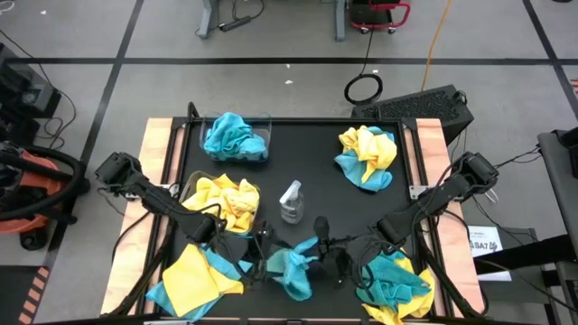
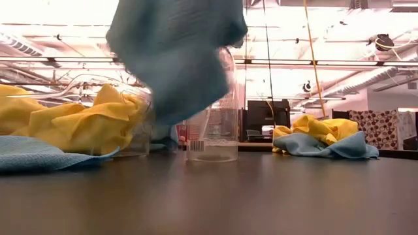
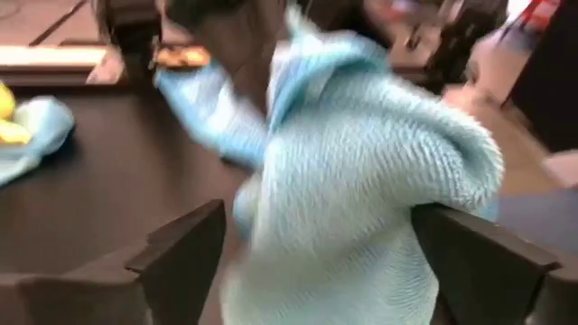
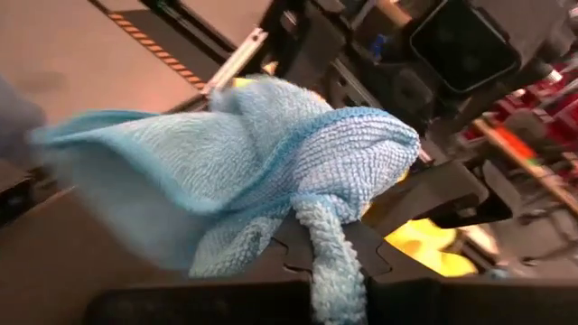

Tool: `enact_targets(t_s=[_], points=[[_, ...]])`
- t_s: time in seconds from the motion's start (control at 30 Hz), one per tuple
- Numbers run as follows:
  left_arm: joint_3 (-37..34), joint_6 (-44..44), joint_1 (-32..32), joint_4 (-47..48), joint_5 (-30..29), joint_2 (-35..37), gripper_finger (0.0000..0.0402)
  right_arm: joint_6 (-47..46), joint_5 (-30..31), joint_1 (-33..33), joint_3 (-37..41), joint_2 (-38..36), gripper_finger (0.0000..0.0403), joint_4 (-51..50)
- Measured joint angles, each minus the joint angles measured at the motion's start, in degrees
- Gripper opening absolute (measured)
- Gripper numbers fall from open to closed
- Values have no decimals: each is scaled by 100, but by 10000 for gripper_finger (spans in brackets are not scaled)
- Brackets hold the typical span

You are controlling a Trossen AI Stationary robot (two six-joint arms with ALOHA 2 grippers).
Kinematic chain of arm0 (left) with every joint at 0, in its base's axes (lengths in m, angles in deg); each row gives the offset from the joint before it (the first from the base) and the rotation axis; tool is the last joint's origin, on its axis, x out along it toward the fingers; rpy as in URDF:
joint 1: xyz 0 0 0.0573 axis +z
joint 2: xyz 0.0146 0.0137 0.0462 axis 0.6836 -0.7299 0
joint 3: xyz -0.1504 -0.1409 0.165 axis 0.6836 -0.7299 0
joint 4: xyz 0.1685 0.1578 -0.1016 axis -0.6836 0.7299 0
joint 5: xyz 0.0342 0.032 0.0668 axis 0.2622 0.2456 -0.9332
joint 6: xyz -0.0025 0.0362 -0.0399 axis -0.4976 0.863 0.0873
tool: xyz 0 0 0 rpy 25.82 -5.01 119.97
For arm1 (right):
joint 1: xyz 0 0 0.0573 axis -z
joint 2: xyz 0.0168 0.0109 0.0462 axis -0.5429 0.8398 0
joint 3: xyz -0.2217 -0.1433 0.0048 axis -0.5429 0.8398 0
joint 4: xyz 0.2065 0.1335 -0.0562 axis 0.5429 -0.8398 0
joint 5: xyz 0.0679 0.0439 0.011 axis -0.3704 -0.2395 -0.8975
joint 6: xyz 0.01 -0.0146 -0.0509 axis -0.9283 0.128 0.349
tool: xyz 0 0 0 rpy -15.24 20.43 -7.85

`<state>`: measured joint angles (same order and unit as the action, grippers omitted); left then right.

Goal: Sort microfiber towel by color & place in baskets
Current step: Put the blue microfiber cloth into the top transparent bin

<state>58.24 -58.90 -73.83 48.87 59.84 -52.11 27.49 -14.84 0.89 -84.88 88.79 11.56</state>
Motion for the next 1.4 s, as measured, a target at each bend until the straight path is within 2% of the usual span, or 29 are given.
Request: enact_targets(t_s=[0.17,0.4,0.5,0.63,0.77,1.03,1.07,1.23,1.4], points=[[0,152,94,-572,304,0,393,277,151,17,0,0,3,177],[0,246,267,-663,298,-89,395,653,166,28,0,0,2,671],[0,161,307,-612,279,-225,378,750,166,28,0,0,3,734],[-2,101,335,-441,323,-314,323,795,458,26,0,0,4,719],[-2,208,331,-424,419,-313,243,790,598,27,0,0,4,610],[-2,550,330,-17,466,-304,27,606,637,-100,0,-19,18,389],[-2,551,330,85,461,-278,16,595,724,-151,0,-26,24,334],[207,649,283,971,3,55,8,469,1237,-451,0,-93,51,6],[732,1007,143,2113,-657,500,6,-202,1505,-692,-2,-225,45,-777]])
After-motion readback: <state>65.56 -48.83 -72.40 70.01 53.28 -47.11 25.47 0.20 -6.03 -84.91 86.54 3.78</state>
